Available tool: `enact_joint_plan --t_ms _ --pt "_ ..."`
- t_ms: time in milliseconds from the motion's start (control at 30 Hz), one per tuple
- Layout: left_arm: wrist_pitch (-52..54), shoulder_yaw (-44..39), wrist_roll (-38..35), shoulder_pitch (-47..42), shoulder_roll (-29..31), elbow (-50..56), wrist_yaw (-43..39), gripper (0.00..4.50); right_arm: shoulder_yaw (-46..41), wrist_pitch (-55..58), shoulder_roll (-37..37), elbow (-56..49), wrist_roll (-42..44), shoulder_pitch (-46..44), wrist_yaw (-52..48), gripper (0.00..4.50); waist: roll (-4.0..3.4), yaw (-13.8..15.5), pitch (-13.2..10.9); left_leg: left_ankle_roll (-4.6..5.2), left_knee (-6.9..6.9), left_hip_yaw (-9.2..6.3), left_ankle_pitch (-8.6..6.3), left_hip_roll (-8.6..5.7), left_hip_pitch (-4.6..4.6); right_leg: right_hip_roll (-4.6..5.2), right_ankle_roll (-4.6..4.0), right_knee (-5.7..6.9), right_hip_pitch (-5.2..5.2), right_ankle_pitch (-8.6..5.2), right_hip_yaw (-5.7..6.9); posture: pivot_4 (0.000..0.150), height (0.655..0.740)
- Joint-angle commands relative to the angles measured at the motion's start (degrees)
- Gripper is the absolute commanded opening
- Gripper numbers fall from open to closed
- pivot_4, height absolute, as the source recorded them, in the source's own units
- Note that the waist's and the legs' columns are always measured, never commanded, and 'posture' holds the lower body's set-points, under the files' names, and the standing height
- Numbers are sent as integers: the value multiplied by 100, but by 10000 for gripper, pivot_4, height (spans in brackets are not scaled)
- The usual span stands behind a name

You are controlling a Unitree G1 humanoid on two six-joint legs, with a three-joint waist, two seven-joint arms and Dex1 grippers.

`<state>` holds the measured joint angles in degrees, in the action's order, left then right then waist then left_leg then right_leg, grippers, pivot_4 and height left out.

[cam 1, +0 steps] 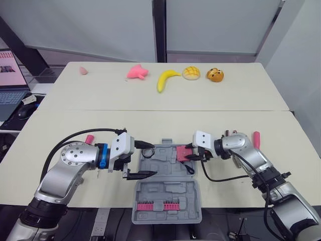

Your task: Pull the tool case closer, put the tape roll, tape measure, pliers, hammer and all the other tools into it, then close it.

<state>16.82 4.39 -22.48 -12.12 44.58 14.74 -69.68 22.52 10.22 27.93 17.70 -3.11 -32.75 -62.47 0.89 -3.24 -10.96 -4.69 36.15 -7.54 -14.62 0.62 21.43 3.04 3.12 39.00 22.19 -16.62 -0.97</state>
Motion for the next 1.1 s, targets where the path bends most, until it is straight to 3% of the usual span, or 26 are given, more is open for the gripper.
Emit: enact_joint_plan --t_ms 33,167,367,467,600,767,1000,1100 --pt "4 -75 -79 -33 58 46 -41 45000 146 169 -27 371 -177 86 -5 19703 5 1 4 0 0 -1 0 0 -8 0 0 1 -8 0 1 1500 7369" --pt "-27 -153 -99 11 103 -13 -82 45000 156 68 -128 553 -219 76 63 19703 5 0 6 1 -4 1 -1 0 -65 -1 1 -1 -60 -2 -1 1500 7369" --pt "-283 -498 -202 138 87 -362 -123 45000 -387 -112 -296 -44 217 166 320 19703 5 -1 6 2 -3 -2 0 2 -65 -4 0 -1 -58 -1 -1 1500 7369" --pt "-259 -914 -319 255 149 -595 7 45000 -818 -61 -298 -907 501 418 618 19703 2 2 4 2 -6 -3 0 4 -50 -4 -1 0 -43 0 -1 1500 7369" --pt "-245 -1466 -352 447 337 -1094 86 45000 -1563 852 -209 -2249 1201 820 931 19703 0 2 3 1 -9 0 0 4 -41 -3 -1 0 -33 0 -4 1500 7369" --pt "-519 -2356 -213 881 645 -2289 210 45000 -2724 1950 823 -3351 1398 1812 1217 19703 1 92 3 1 -16 -1 -2 1 -34 0 -1 -13 -30 -2 1 1500 7369" --pt "-639 -3145 -197 1800 929 -3115 174 45000 -4072 2281 1717 -3730 1424 3337 1456 19703 1 134 3 2 -16 4 -3 3 -4 1 -3 -10 2 -4 0 1500 7369" --pt "-682 -3224 -111 2169 941 -3233 137 45000 -4380 2442 1998 -3922 1468 4034 1269 25390 2 134 3 2 -14 10 -3 3 -5 2 -2 -11 0 -6 -5 1500 7369"
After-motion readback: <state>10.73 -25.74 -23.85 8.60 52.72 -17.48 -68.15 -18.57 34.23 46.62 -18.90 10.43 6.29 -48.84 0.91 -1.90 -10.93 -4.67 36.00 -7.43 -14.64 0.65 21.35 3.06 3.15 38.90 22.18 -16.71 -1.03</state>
